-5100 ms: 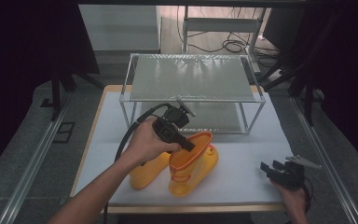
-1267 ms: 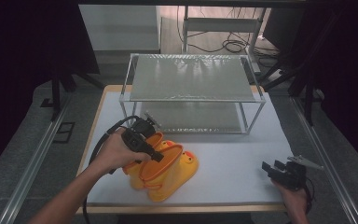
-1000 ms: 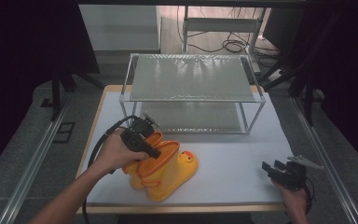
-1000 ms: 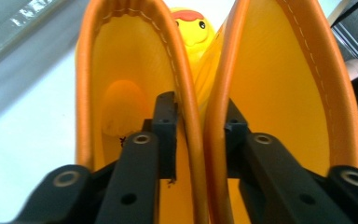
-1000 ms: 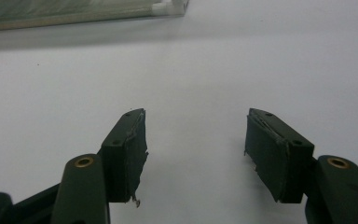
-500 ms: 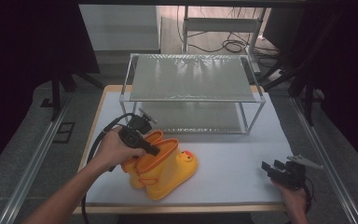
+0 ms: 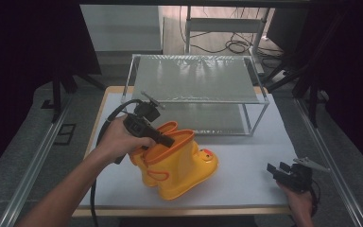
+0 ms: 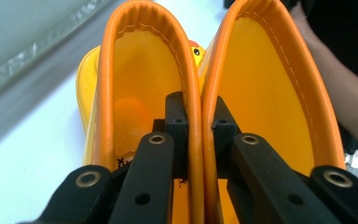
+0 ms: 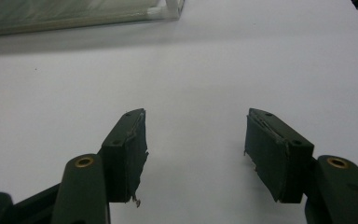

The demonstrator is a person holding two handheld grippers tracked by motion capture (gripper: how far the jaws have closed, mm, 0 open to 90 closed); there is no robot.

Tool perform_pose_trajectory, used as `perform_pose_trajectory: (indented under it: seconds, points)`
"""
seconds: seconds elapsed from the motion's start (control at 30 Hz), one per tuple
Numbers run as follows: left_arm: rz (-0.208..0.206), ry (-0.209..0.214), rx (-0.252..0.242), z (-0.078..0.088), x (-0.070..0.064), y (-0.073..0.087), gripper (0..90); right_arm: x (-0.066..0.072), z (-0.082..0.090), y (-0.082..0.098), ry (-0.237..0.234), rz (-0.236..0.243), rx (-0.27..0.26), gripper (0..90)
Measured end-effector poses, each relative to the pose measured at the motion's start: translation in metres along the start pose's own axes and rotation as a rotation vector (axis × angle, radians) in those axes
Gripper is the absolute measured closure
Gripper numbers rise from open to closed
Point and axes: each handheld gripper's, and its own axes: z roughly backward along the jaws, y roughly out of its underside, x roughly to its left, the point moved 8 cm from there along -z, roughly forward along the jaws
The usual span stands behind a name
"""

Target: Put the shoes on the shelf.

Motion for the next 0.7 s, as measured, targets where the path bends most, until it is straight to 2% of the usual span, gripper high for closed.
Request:
perform_pose_trajectory:
  seconds: [0.03, 0.07, 0.1, 0.47, 0.7]
  points:
    - [0.0, 0.0, 0.0, 0.0, 0.0, 0.0, 82.2, 0.0, 0.0, 0.0, 0.0, 0.0, 0.0, 37.8]
    - [-0.021, 0.0, -0.014, 0.005, -0.007, -0.01, 82.2, -0.001, 0.0, 0.0, 0.001, -0.001, 0.0, 37.8]
    - [-0.021, 0.0, -0.014, 0.005, -0.007, -0.01, 82.2, -0.001, 0.0, 0.0, 0.0, -0.004, -0.001, 37.8]
    - [-0.084, 0.012, -0.055, 0.023, -0.035, -0.06, 82.3, -0.003, 0.001, -0.001, -0.001, -0.014, -0.005, 37.8]
    - [-0.089, 0.047, -0.101, 0.039, -0.043, -0.087, 82.2, -0.007, 0.003, -0.001, 0.004, -0.025, -0.011, 37.9]
